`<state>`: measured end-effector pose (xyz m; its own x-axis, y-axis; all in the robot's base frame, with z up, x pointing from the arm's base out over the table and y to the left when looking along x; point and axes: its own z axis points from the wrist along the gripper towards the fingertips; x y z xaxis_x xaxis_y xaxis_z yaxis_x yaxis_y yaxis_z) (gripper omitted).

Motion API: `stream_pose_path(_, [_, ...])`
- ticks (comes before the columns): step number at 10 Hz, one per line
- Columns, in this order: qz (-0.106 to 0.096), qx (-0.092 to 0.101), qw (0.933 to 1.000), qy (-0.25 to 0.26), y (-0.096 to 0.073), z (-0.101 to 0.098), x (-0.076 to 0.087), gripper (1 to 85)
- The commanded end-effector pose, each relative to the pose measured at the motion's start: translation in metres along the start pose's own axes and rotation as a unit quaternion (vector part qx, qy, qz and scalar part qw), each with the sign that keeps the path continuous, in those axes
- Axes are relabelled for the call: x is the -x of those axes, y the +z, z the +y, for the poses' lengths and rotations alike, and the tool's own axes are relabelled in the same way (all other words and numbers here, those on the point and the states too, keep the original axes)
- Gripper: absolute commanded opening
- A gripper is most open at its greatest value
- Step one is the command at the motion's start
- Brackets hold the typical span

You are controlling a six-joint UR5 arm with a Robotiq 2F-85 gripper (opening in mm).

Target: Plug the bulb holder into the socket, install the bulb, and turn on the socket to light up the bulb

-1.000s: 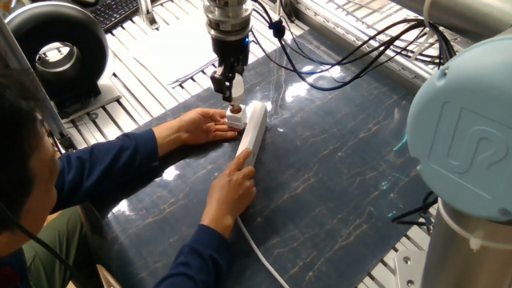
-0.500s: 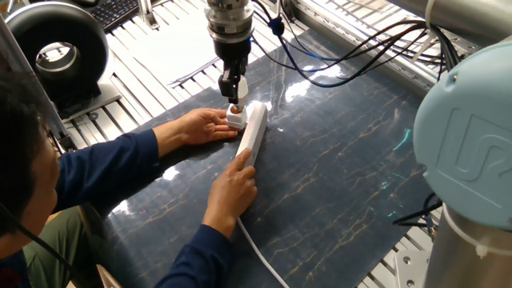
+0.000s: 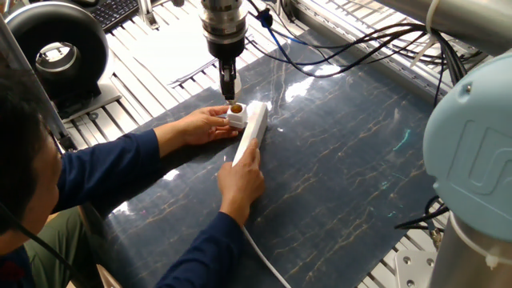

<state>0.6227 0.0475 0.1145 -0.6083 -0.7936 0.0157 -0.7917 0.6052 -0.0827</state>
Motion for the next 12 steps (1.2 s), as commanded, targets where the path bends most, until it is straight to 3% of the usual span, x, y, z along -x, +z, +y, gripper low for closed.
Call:
stream_pose_path(1, [-0.022, 0.000, 0.9976, -0.065, -0.002, 0.005, 0.014, 1.7])
stream_pose_path(3, [-0.030, 0.018, 0.9941, -0.103, -0.001, 0.015, 0.014, 1.7])
stream_pose_path(7, [-0.006, 0.037, 0.9838, -0.175, 0.003, 0.024, -0.012, 1.7])
stream_pose_path(12, [0.010, 0.021, 0.9729, -0.230, -0.002, 0.012, -0.020, 1.7])
